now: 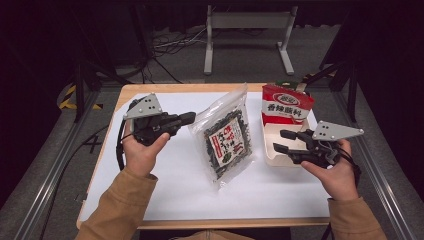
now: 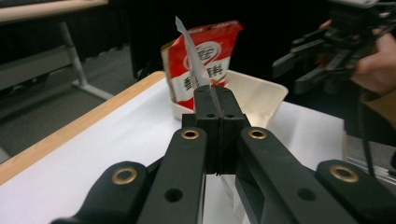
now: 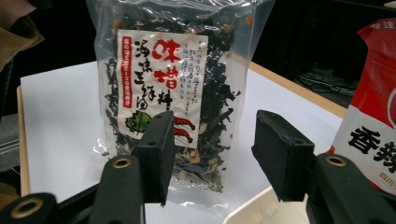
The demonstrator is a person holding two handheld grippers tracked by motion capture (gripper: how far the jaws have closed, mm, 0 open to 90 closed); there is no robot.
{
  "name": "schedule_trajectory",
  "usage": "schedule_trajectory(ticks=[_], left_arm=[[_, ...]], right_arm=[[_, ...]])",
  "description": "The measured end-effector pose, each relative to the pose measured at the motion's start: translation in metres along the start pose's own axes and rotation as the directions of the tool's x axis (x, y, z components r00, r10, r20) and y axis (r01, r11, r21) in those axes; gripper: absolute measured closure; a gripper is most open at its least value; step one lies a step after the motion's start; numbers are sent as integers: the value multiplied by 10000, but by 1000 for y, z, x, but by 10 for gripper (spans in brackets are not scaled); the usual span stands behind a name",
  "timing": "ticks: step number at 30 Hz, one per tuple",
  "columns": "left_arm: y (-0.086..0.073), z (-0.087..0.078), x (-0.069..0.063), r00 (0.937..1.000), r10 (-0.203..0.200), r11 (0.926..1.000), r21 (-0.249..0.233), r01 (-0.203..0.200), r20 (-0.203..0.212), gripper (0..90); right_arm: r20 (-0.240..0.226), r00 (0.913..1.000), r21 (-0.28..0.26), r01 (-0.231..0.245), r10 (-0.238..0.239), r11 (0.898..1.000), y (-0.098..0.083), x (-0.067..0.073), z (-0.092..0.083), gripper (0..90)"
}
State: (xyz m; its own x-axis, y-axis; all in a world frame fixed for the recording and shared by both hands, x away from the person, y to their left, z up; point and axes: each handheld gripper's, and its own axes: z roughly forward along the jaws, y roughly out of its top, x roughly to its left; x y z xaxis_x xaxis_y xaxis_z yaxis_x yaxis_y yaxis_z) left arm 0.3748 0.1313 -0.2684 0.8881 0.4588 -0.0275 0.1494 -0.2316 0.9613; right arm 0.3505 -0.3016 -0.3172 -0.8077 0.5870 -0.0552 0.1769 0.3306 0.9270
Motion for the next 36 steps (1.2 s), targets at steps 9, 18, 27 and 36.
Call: schedule_trajectory(ticks=[9,18,27,36], left_arm=[[-4,-10,-16,9985,185,9980,-614,-153,521,900],[-3,-12,-25,9969,325,9967,-765,-270,718,900],[-2,-13,-31,9949,356,9964,-799,-281,944,900],[-2,-15,-35,9912,390,9957,-880,-279,1265,900]], right_arm=[[-389,9992,0,-65,65,10000,6,-3,7,413],[-925,9957,299,121,-93,9995,22,-10,25,353],[-1428,9890,375,434,-376,9984,29,-16,49,330],[-2280,9668,-243,1132,-1157,9933,45,-13,60,285]])
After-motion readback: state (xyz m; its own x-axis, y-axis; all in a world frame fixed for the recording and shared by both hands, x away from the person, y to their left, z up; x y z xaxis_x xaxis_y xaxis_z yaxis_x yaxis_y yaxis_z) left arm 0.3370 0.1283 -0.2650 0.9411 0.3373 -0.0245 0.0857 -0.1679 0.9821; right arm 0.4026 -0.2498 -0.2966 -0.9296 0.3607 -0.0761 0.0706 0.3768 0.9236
